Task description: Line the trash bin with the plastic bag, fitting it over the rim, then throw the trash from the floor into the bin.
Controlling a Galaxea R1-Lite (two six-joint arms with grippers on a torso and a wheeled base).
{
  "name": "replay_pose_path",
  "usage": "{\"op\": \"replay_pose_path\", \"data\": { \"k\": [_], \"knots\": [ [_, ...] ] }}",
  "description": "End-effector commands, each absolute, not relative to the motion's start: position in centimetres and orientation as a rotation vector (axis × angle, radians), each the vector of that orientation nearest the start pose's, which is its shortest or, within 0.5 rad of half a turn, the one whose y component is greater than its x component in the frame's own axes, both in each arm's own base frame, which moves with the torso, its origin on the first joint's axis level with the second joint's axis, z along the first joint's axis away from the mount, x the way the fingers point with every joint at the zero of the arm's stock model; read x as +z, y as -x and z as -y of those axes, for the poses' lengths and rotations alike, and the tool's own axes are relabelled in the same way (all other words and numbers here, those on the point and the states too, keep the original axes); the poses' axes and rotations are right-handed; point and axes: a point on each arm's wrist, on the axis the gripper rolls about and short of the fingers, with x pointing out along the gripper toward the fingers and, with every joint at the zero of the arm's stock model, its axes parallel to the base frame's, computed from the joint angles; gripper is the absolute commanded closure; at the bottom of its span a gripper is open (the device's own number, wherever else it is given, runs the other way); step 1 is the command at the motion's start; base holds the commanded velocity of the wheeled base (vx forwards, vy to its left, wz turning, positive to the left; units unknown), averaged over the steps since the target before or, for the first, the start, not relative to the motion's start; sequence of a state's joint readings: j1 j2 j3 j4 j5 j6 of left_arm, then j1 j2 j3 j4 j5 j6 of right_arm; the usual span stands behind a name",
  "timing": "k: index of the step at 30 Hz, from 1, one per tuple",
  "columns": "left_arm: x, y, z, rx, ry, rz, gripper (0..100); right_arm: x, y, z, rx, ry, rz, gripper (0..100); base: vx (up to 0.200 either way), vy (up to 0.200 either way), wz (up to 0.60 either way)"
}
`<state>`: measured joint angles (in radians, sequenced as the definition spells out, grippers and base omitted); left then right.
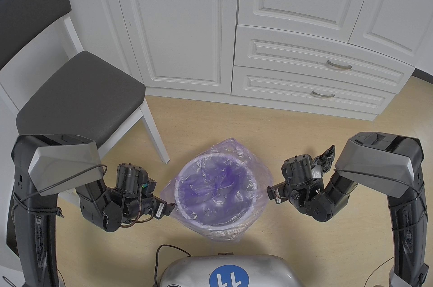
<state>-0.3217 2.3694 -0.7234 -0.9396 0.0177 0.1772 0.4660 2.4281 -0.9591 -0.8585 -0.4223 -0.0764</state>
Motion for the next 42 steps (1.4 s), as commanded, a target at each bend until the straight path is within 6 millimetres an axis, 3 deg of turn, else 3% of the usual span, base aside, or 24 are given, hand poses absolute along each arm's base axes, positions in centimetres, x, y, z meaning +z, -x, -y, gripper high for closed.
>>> {"op": "replay_pose_path", "data": {
  "k": [1, 9, 15, 24, 35, 42],
  "knots": [
    [-1.6, -32.7, 10.8, -0.352, -0.281, -0.634, 0, -4.7, -37.6, -17.7, 0.072, 0.384, -0.585, 0, 0.000, 0.000, 0.00],
    [0.5, -31.5, 10.1, -0.341, -0.271, -0.577, 0, -4.1, -40.1, -20.3, 0.114, 0.396, -0.603, 0, 0.000, 0.000, 0.00],
    [2.8, -30.8, 9.8, -0.337, -0.262, -0.506, 0, -4.9, -41.5, -22.2, 0.133, 0.405, -0.601, 0, 0.000, 0.000, 0.00],
    [4.7, -30.5, 9.7, -0.332, -0.248, -0.420, 0, -5.7, -43.3, -24.6, 0.150, 0.373, -0.531, 0, 0.000, 0.000, 0.00],
    [5.0, -30.0, 9.9, -0.376, -0.239, -0.389, 0, -4.2, -46.7, -27.5, 0.135, 0.198, -0.356, 0, 0.000, 0.000, 0.00],
    [5.0, -29.9, 9.9, -0.378, -0.239, -0.388, 0, -3.7, -47.8, -26.9, 0.108, 0.179, -0.327, 0, 0.000, 0.000, 0.00]
  ]
}}
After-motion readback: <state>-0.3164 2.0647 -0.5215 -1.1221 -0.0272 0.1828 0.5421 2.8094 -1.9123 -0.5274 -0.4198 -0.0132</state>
